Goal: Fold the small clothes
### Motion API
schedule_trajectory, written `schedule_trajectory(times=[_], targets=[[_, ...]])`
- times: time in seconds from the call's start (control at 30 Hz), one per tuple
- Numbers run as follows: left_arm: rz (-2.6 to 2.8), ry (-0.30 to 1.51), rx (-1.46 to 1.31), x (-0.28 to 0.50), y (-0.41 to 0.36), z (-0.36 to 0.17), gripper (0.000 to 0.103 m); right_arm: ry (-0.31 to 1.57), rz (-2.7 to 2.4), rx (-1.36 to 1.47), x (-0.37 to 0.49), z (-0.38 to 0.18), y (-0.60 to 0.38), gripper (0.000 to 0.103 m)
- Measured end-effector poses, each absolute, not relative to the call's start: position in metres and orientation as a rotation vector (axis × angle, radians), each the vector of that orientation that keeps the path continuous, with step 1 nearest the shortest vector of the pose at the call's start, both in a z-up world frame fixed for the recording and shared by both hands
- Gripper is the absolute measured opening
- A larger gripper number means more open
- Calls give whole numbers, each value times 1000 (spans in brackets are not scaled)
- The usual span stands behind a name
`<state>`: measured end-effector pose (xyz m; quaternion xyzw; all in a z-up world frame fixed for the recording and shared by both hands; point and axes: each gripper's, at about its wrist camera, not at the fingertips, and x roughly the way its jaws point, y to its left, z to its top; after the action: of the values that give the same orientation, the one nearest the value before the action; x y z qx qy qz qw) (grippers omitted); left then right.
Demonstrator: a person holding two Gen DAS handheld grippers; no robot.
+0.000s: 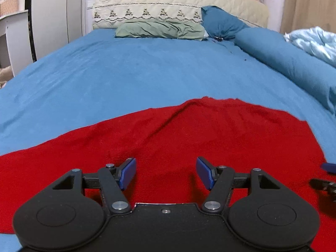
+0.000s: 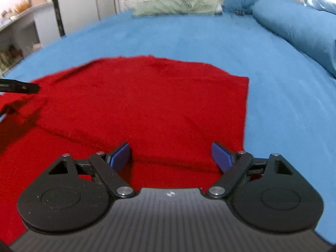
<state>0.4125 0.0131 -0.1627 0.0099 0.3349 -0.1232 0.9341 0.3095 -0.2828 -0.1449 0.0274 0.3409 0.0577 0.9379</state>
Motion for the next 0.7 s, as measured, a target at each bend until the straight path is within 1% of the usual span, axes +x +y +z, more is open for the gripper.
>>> schedule_trajectory(times=[0.1,0.17,0.27,0.33,0.47,0.57,0.7], targets=[[-252,694,32,415,17,-169,70,734,110,24,301,-137,-285,100],[-252,705,42,421,12,-174,70,720,135,41,305,-125,-283,100],[-248,730,55,428,9,-184,70,683,132,60,338,-108,-277,103],[-247,725,37,429,12,-186,70,714,114,87,372,-111,-278,103],[-245,725,12,430,13,-186,70,798,-23,185,431,-137,-307,102],[-242,724,4,430,13,-185,70,773,-53,239,441,-141,-321,102],[-213,721,-14,424,18,-173,70,806,-55,129,438,-128,-303,103]])
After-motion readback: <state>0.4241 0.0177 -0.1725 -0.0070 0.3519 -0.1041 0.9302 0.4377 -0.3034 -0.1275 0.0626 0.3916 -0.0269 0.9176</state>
